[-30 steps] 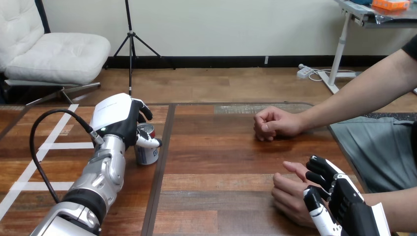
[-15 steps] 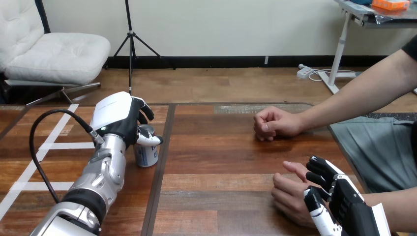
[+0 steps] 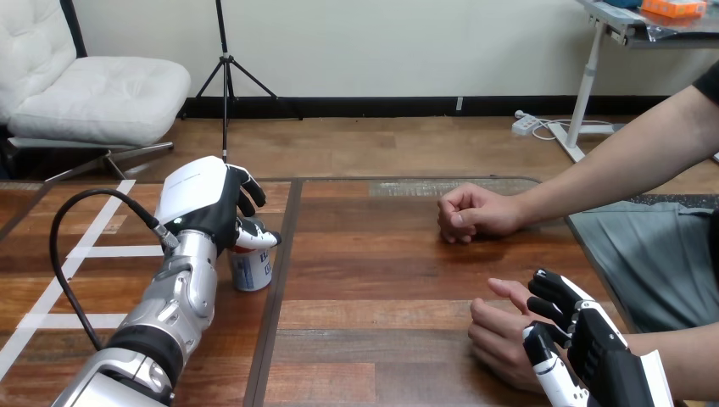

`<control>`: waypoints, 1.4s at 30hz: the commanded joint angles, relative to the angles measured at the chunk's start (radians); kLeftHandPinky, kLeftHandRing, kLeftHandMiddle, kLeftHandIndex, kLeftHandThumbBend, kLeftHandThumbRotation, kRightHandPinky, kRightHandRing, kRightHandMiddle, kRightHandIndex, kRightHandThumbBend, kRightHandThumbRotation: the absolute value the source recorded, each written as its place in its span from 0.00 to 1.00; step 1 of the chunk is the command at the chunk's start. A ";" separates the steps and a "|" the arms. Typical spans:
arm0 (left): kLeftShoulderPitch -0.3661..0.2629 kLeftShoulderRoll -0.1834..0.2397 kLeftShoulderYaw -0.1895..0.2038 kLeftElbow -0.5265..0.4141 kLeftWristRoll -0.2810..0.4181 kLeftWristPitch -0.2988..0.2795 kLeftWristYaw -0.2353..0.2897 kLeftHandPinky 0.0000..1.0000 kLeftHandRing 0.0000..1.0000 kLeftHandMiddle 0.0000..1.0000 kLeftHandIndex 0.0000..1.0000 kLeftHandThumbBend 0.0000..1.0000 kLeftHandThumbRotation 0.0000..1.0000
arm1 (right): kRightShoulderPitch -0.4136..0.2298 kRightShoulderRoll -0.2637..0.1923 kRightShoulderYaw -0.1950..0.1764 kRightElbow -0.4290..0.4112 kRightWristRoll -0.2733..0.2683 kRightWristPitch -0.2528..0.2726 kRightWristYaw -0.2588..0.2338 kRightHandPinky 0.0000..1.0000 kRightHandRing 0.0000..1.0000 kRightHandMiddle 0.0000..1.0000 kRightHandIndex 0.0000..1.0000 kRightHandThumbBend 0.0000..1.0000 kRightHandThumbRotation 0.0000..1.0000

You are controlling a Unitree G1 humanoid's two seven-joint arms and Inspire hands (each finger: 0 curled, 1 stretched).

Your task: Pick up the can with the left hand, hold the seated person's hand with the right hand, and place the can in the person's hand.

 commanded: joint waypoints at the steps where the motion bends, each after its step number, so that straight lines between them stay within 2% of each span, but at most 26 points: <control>1: -0.057 -0.006 0.012 -0.007 -0.008 -0.042 0.024 0.43 0.49 0.55 0.54 0.68 0.00 | -0.024 0.009 0.002 -0.027 0.005 -0.007 0.000 0.77 0.83 0.84 0.83 0.55 0.62; 8: -0.055 -0.008 0.010 -0.004 -0.007 -0.037 0.017 0.42 0.49 0.55 0.54 0.71 0.00 | -0.022 0.009 0.000 -0.032 0.003 -0.003 -0.001 0.78 0.83 0.84 0.83 0.55 0.62; 17: -0.056 -0.007 0.014 -0.001 -0.017 -0.024 -0.024 0.45 0.53 0.59 0.57 0.74 0.00 | -0.019 0.009 -0.004 -0.036 -0.007 -0.001 -0.008 0.77 0.82 0.84 0.83 0.55 0.62; 32: -0.050 -0.003 -0.001 -0.008 -0.004 0.001 -0.033 0.51 0.61 0.66 0.63 0.77 0.00 | -0.014 0.008 -0.004 -0.048 -0.011 0.007 -0.010 0.76 0.82 0.84 0.83 0.56 0.63; 38: -0.039 -0.006 0.028 -0.016 -0.039 0.000 -0.066 0.59 0.69 0.73 0.71 0.81 0.00 | -0.015 0.005 -0.002 -0.052 -0.003 0.009 -0.004 0.77 0.82 0.84 0.83 0.55 0.63; 42: -0.024 -0.012 0.081 -0.029 -0.106 -0.017 -0.105 0.63 0.73 0.78 0.75 0.82 0.00 | -0.016 0.003 -0.003 -0.051 -0.005 0.009 -0.004 0.78 0.83 0.84 0.83 0.54 0.63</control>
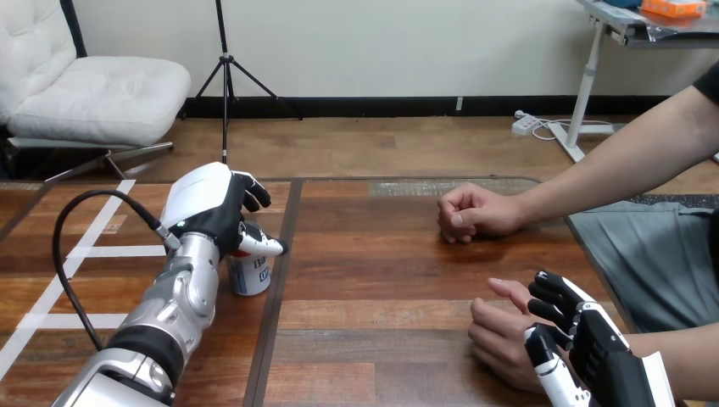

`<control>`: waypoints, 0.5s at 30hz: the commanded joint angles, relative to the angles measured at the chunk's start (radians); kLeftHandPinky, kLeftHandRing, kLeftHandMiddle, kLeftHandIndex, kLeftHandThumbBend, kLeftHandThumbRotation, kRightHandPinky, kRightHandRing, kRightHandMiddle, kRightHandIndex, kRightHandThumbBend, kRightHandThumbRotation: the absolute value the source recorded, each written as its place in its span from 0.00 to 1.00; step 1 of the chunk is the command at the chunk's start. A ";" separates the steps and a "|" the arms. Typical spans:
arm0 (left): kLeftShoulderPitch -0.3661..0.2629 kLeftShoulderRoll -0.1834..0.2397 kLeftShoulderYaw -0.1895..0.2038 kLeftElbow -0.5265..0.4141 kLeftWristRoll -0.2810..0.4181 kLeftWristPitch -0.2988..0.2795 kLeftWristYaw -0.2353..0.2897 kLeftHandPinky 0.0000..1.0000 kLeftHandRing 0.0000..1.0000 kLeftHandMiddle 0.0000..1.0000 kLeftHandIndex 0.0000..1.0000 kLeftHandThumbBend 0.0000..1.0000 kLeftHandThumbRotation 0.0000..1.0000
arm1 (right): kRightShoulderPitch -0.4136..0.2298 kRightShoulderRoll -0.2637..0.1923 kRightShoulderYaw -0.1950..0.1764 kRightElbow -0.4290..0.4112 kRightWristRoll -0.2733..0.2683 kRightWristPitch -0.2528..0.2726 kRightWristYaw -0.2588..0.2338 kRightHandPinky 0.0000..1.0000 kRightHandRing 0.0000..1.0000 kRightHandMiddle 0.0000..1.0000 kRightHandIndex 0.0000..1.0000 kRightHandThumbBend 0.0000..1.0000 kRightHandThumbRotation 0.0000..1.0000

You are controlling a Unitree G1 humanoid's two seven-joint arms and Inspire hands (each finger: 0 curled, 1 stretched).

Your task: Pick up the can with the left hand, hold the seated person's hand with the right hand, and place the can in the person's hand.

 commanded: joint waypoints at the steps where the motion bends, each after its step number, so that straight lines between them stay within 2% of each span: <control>1: -0.021 -0.011 0.074 -0.032 -0.077 -0.018 -0.030 0.64 0.75 0.79 0.77 0.82 0.01 | -0.025 0.003 -0.001 -0.042 0.002 0.005 0.003 0.78 0.83 0.84 0.83 0.54 0.63; 2: -0.019 -0.012 0.083 -0.034 -0.088 -0.021 -0.034 0.66 0.77 0.81 0.79 0.83 0.02 | -0.025 0.003 -0.001 -0.042 0.003 0.005 0.003 0.78 0.83 0.84 0.83 0.54 0.62; 3: -0.012 -0.019 0.112 -0.038 -0.122 -0.024 -0.036 0.67 0.77 0.81 0.79 0.83 0.02 | -0.026 0.003 0.000 -0.042 0.005 0.005 0.005 0.78 0.83 0.84 0.83 0.54 0.62; 6: 0.005 -0.032 0.164 -0.048 -0.184 -0.041 -0.031 0.68 0.79 0.83 0.81 0.84 0.03 | -0.027 0.003 0.000 -0.041 0.007 0.006 0.006 0.78 0.83 0.84 0.83 0.54 0.62; 15: 0.063 -0.068 0.267 -0.077 -0.307 -0.126 0.017 0.70 0.79 0.83 0.81 0.73 0.00 | -0.034 0.000 -0.004 -0.036 0.012 0.011 0.010 0.78 0.83 0.84 0.83 0.55 0.63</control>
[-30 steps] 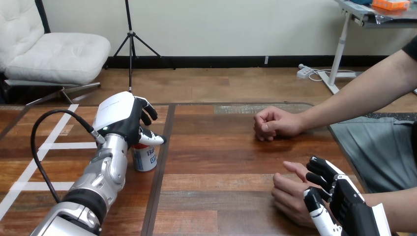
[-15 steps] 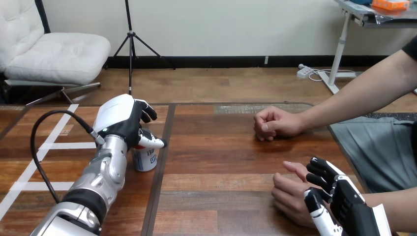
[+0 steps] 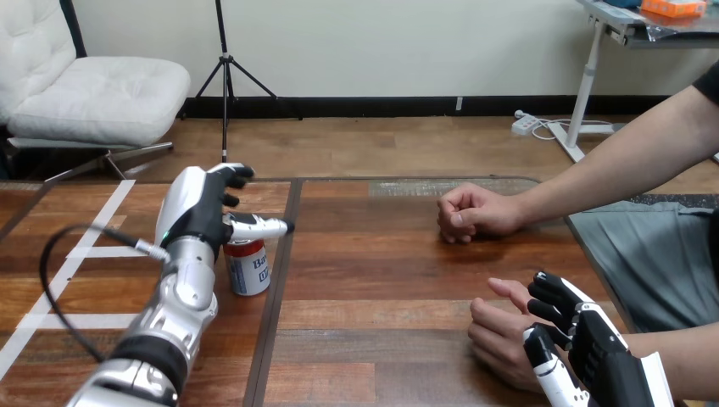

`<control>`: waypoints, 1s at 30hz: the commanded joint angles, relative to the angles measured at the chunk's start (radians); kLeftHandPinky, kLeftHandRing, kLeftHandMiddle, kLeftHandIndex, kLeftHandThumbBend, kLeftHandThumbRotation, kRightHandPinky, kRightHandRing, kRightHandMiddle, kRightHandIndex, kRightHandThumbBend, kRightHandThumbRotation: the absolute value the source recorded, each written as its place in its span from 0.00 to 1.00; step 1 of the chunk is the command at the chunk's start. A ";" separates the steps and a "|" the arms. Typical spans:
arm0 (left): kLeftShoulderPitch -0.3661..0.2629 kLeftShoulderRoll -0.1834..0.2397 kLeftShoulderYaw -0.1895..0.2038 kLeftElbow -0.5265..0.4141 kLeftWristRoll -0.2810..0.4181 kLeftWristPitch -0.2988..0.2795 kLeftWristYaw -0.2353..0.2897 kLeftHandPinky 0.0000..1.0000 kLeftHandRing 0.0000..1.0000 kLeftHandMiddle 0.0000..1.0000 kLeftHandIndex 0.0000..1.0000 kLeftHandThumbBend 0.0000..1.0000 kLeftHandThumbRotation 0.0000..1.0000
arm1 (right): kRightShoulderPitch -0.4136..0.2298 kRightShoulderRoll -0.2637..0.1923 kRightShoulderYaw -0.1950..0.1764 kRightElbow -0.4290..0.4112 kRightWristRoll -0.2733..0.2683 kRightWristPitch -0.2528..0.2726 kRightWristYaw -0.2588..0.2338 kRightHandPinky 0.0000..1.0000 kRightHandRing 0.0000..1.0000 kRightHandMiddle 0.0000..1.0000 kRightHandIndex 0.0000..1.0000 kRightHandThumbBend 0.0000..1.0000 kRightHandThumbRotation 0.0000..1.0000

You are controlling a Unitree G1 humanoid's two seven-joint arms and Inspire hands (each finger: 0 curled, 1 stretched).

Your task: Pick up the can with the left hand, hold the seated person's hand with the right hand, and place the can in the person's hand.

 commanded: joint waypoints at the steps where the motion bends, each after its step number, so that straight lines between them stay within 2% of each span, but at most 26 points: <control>1: 0.024 -0.032 0.074 -0.055 -0.063 -0.062 0.041 0.70 0.79 0.82 0.81 0.72 0.00 | -0.036 -0.001 -0.004 -0.034 0.013 0.007 0.007 0.78 0.83 0.84 0.83 0.55 0.63; 5: 0.040 -0.040 0.092 -0.063 -0.083 -0.086 0.055 0.70 0.78 0.81 0.80 0.68 0.00 | -0.040 -0.003 -0.006 -0.030 0.017 0.009 0.010 0.77 0.82 0.84 0.83 0.55 0.63; 11: 0.062 -0.054 0.139 -0.084 -0.142 -0.117 0.017 0.71 0.79 0.82 0.81 0.64 0.03 | -0.048 -0.010 -0.009 -0.024 0.014 0.011 0.015 0.77 0.82 0.84 0.83 0.55 0.62; 15: 0.079 -0.062 0.165 -0.089 -0.172 -0.164 0.008 0.71 0.79 0.81 0.81 0.64 0.03 | -0.053 -0.012 -0.007 -0.019 0.026 0.007 0.025 0.76 0.83 0.84 0.83 0.54 0.62; 23: 0.090 -0.064 0.184 -0.078 -0.183 -0.187 -0.015 0.73 0.79 0.81 0.80 0.66 0.00 | -0.057 -0.009 -0.007 -0.030 0.015 0.024 0.024 0.76 0.82 0.84 0.83 0.55 0.62; 30: 0.091 -0.069 0.187 -0.074 -0.177 -0.168 -0.014 0.73 0.79 0.81 0.78 0.67 0.00 | -0.061 -0.010 -0.004 -0.033 0.013 0.023 0.027 0.76 0.82 0.84 0.83 0.54 0.62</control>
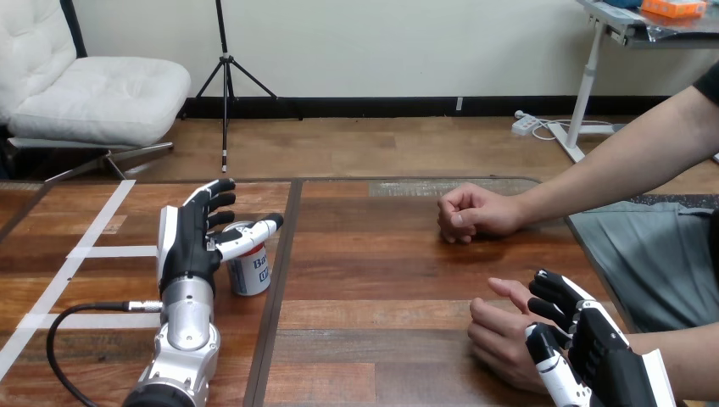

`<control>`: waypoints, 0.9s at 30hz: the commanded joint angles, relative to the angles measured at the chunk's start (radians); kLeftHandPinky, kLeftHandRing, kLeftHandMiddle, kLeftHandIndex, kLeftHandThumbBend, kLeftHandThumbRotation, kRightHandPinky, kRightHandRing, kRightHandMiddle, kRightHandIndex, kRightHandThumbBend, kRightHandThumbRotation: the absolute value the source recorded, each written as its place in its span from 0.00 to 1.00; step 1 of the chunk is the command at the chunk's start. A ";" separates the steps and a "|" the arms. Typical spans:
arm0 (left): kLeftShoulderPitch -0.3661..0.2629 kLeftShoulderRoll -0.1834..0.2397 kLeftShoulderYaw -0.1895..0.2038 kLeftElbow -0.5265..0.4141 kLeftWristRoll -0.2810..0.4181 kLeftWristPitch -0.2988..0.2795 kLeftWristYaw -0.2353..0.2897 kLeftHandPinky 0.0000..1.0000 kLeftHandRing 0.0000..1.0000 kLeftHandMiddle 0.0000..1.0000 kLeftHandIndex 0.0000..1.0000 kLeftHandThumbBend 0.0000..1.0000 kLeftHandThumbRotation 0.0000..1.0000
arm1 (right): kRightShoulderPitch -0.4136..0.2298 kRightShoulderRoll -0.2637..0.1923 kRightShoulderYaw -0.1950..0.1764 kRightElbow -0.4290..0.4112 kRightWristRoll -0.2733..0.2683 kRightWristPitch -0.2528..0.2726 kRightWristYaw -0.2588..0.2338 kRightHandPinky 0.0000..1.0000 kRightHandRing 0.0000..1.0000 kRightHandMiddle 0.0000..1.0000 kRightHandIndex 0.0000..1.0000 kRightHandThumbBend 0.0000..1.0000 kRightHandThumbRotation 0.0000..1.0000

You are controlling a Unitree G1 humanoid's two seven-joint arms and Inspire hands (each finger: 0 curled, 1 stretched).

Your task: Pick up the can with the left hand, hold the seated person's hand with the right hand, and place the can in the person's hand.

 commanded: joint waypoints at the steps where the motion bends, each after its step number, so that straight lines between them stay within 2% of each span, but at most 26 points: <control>1: -0.035 0.000 0.014 -0.045 -0.001 -0.020 0.000 0.73 0.79 0.81 0.78 0.67 0.00 | -0.050 -0.005 0.002 -0.032 -0.007 0.004 0.008 0.76 0.82 0.84 0.83 0.54 0.61; 16: -0.038 0.000 0.011 -0.036 0.007 0.010 -0.011 0.74 0.79 0.81 0.79 0.69 0.01 | -0.046 0.000 0.006 -0.039 -0.011 0.005 0.005 0.76 0.83 0.84 0.83 0.54 0.61; 27: -0.037 0.005 0.008 -0.032 0.013 0.006 -0.024 0.75 0.79 0.81 0.80 0.69 0.02 | -0.045 0.000 0.006 -0.039 -0.011 0.005 0.004 0.76 0.82 0.84 0.83 0.54 0.61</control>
